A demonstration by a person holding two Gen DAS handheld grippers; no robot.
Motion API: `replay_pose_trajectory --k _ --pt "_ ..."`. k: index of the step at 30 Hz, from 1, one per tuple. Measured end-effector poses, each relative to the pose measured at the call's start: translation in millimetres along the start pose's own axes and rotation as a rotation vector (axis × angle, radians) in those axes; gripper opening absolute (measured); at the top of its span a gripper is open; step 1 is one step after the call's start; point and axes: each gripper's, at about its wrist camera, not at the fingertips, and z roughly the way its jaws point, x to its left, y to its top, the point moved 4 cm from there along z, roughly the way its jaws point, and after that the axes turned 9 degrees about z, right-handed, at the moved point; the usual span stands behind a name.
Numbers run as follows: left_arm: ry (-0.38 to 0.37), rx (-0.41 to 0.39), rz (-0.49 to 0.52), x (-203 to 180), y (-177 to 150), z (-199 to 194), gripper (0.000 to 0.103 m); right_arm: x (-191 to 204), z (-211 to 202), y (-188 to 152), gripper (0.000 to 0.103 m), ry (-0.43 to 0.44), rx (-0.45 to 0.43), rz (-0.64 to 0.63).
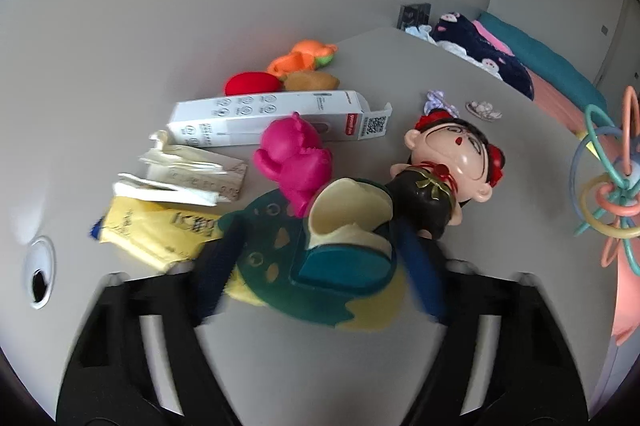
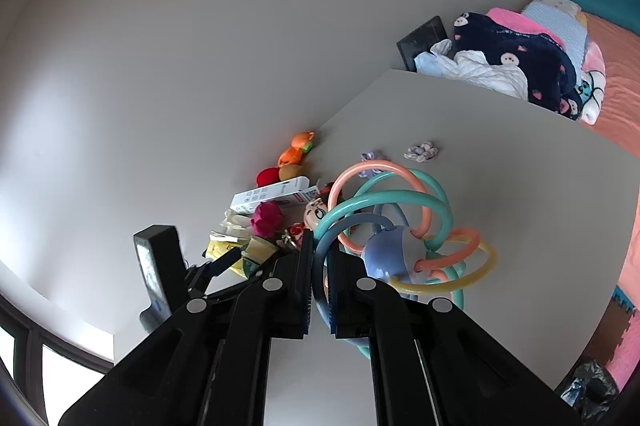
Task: Collect trash
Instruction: 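Grasp the teal-yellow toy with the left tool while the right tool grasps the ring rattle, then carry both toys over the black bin and open both tools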
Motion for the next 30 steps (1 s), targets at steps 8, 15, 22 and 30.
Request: replay_pose_trajectory --k 8,15,22,30 --pt "0.005 -0.013 -0.016 4.4 -3.2 -16.8 0.042 -3.8 -14.5 -4.9 0.007 0.009 -0.002 0.02" --pt "0.009 -0.069 0.013 -4.3 -8.2 -84.0 0.042 -8.6 -49.8 -16.5 0.007 0.029 -0.013 0.056" --pt "-0.062 -0.126 0.129 -75.4 -16.5 -138.5 0.042 -39.6 -115.3 -41.3 0.007 0.008 -0.062 0.105" --pt "-0.207 -0.146 0.266 -193.6 -37.7 -162.3 0.042 -108.3 -203.3 -79.5 0.007 -0.097 -0.159 0.192"
